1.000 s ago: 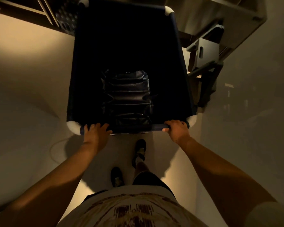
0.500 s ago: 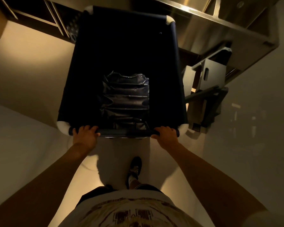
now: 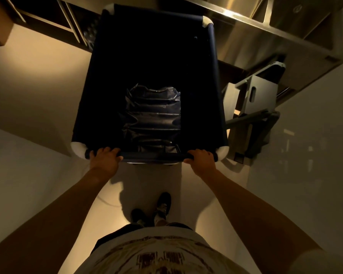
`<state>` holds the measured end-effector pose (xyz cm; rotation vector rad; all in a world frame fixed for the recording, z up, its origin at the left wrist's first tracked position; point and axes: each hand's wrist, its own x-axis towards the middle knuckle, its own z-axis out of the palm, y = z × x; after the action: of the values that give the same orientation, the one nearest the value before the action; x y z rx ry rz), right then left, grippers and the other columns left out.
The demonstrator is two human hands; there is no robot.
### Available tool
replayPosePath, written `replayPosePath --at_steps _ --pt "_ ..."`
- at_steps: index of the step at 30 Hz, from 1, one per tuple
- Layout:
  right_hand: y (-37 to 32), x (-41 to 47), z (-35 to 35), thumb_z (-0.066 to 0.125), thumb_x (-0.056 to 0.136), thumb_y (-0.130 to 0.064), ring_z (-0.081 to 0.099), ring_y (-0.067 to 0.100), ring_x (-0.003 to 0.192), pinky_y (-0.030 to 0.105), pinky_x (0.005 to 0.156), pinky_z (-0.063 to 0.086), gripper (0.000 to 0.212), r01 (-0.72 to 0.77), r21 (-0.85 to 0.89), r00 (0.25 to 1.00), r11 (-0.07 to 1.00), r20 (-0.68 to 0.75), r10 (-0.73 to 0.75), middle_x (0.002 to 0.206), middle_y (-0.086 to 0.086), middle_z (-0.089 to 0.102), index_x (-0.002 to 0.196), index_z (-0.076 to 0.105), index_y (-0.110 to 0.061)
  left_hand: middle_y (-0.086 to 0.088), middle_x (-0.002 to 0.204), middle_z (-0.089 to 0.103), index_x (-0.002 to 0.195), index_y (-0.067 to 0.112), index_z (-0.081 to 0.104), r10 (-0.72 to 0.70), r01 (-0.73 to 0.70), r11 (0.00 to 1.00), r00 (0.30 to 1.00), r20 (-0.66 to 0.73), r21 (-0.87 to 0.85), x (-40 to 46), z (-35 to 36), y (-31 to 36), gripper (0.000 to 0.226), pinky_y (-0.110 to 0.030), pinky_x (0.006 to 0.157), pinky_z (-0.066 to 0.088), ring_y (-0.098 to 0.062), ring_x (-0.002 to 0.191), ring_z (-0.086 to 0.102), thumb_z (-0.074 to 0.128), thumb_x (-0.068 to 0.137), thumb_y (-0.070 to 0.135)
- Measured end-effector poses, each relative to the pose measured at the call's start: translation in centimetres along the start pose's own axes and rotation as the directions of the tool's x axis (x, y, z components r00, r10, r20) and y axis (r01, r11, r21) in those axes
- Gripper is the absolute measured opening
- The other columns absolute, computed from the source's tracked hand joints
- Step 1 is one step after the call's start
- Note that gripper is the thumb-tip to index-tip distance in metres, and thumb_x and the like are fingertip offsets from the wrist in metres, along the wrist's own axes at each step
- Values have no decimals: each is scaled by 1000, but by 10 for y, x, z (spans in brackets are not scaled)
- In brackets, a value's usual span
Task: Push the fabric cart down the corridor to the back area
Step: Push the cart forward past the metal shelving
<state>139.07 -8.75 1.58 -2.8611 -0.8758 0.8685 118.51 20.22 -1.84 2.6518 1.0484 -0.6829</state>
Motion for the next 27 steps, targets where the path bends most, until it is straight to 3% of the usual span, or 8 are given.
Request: replayPosePath --at_steps 10,21,27 --pt "-7 -29 10 56 102 -46 55 30 131 45 118 32 42 -50 50 999 998 -1 50 134 6 65 139 61 -27 -7 136 58 142 35 49 62 -62 998 998 -22 8 -23 16 -14 45 -57 111 29 -33 130 47 39 100 49" --pt "1 -85 53 48 103 -54 51 27 136 43 119 28 51 -52 50 998 997 44 50 140 2 61 146 55 -28 -7 133 59 139 35 53 76 -77 997 994 -82 -15 -77 54 -33 42 -56 115 22 -34 130 46 46 100 46" --pt "2 -100 67 49 100 -58 54 21 134 37 113 30 55 -19 -41 999 999 -46 17 139 -3 64 146 58 -28 -7 133 60 139 34 54 91 -91 996 991 -97 10 -83 58 -38 42 -56 116 23 -34 130 47 45 100 46"
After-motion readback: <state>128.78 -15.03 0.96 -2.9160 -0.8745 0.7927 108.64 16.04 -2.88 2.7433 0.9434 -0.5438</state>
